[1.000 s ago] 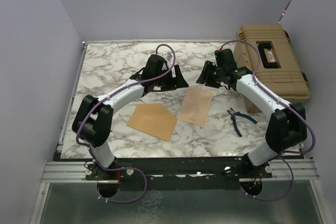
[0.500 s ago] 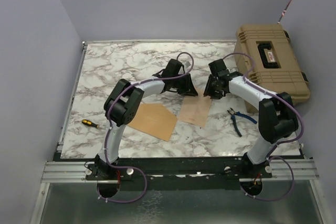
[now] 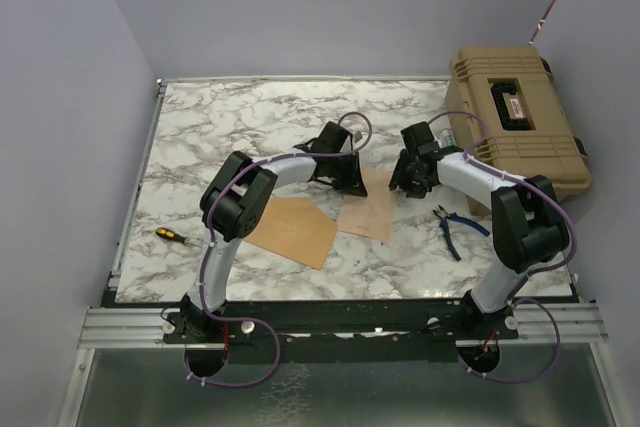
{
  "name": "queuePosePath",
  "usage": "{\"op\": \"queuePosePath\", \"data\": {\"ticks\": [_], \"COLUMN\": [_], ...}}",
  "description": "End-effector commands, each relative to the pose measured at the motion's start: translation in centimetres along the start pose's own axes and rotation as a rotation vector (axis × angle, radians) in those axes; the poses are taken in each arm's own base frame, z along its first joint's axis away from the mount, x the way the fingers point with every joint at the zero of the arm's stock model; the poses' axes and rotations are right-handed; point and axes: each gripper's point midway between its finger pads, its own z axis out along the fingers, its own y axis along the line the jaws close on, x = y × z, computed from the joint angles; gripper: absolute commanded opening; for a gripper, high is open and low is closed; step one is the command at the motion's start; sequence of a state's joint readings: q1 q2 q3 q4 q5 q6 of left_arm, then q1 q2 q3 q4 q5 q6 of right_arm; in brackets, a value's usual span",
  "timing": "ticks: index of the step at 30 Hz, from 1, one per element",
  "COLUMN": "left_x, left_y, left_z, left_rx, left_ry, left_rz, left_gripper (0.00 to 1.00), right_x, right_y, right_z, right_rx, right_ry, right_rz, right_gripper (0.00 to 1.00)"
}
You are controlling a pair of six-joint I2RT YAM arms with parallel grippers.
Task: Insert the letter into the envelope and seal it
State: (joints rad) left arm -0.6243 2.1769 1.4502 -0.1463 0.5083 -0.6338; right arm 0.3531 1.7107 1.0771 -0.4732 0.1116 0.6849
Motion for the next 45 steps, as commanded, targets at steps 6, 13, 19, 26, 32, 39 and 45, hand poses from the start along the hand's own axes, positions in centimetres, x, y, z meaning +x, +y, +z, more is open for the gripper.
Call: {"op": "queuePosePath", "data": {"ticks": [6, 13, 19, 26, 32, 39, 45], "left_x": [3.0, 2.9, 3.5, 3.5, 2.7, 1.7, 1.6], "left_y": [8.7, 9.9, 10.7, 10.9, 10.7, 11.9, 12.5], "left_z": [0.3, 0.1, 0.3, 0.3, 0.1, -0.8, -1.0], "left_rx": [-0.350, -0.414, -0.443, -0.454, -0.427, -0.434, -0.441], "left_ry": [0.070, 0.073, 0.093, 0.097, 0.080, 0.044, 0.037], "left_rz": [0.067, 0.089, 0.106, 0.097, 0.023, -0.063, -0.084], "left_gripper": [0.01, 0.01, 0.01, 0.01, 0.01, 0.00, 0.00], "right_x": [1.1, 1.3, 1.5, 0.4, -1.8, -2.5, -2.4], "right_y": [1.2, 0.6, 1.2, 4.3, 7.6, 8.6, 6.4], "right_z": [1.9, 2.6, 3.1, 1.4, -2.8, -5.2, -3.4], "right_rx": [-0.121, -0.131, -0.195, -0.421, -0.664, -0.756, -0.621], "right_ry": [0.067, 0.076, 0.074, 0.026, -0.048, -0.079, -0.103], "right_rz": [0.036, 0.070, 0.052, 0.010, -0.068, -0.069, -0.044], "right_gripper": [0.56, 0.57, 0.59, 0.59, 0.59, 0.59, 0.60]}}
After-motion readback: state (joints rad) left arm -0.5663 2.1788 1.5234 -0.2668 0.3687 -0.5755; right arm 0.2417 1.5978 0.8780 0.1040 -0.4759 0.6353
